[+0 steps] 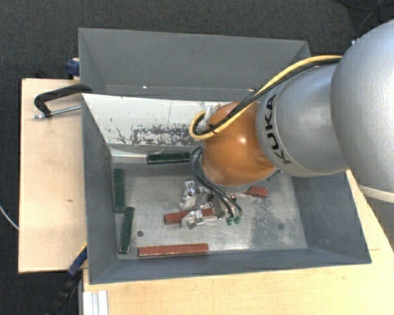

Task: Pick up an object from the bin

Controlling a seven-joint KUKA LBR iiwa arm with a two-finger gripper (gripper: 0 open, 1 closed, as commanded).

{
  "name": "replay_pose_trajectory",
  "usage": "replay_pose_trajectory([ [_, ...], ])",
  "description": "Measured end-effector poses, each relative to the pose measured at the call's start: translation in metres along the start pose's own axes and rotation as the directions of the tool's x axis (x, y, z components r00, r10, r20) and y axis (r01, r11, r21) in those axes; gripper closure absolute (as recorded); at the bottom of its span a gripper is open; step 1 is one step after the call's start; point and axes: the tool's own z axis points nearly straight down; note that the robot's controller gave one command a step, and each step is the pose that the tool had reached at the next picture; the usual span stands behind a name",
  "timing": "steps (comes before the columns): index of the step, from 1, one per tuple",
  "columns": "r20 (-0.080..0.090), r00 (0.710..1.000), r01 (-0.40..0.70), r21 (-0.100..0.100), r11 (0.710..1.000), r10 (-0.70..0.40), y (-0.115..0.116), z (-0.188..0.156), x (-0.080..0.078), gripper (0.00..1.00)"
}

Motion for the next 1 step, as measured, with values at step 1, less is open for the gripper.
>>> replay_pose_trajectory([
  [1,0.01,1.0,-0.019,0.0,1.0,0.019,0.0077,-0.1487,-0.0028,1.0],
])
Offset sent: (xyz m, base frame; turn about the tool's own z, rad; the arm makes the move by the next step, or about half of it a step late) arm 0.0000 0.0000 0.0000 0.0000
